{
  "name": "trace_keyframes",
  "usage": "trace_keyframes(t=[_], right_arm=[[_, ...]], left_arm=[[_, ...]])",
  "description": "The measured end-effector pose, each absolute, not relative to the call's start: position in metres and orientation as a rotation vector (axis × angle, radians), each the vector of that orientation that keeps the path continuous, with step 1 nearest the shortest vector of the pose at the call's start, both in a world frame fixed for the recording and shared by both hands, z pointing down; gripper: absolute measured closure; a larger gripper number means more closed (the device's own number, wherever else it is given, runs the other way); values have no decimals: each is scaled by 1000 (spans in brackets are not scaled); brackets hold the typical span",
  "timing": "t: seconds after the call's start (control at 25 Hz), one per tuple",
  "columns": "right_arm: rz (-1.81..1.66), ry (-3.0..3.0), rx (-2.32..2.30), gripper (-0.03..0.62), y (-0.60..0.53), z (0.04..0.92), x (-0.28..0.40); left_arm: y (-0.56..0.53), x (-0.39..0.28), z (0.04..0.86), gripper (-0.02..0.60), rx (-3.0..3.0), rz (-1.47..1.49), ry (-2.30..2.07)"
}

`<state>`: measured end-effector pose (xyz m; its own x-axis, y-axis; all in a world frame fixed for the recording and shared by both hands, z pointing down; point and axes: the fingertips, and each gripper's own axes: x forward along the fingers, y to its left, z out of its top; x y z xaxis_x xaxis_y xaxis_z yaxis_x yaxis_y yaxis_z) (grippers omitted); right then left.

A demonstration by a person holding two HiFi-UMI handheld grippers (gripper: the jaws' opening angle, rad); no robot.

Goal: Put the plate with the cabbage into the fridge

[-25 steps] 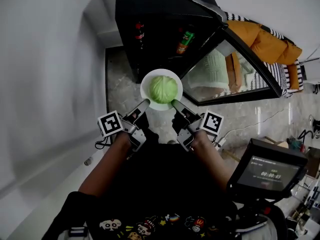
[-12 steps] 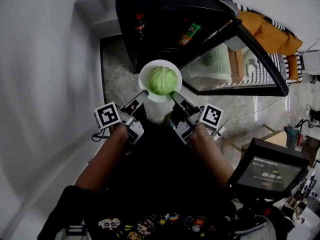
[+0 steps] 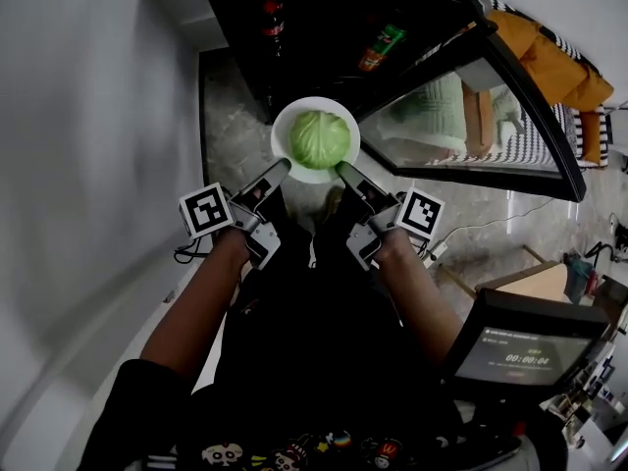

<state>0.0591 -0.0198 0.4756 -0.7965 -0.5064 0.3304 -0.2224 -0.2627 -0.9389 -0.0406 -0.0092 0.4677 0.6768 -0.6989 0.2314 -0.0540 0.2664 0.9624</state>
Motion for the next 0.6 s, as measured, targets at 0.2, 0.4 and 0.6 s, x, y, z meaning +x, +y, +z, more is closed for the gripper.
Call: trace_keyframes(t=[0.2,0.4,0.6], right_arm=[[-2212,1801,-835,576,-22,477,56],[-2160,1815,-853,576,-15,473,62],[-1986,1865,-776,576,-27,470,50]], left_arm=[[-6,-44,466,569,1223,-506,-817],[-1,-39,463,569,1257,-491,-793],[-14,-52,457,569,1427,-471,-810]])
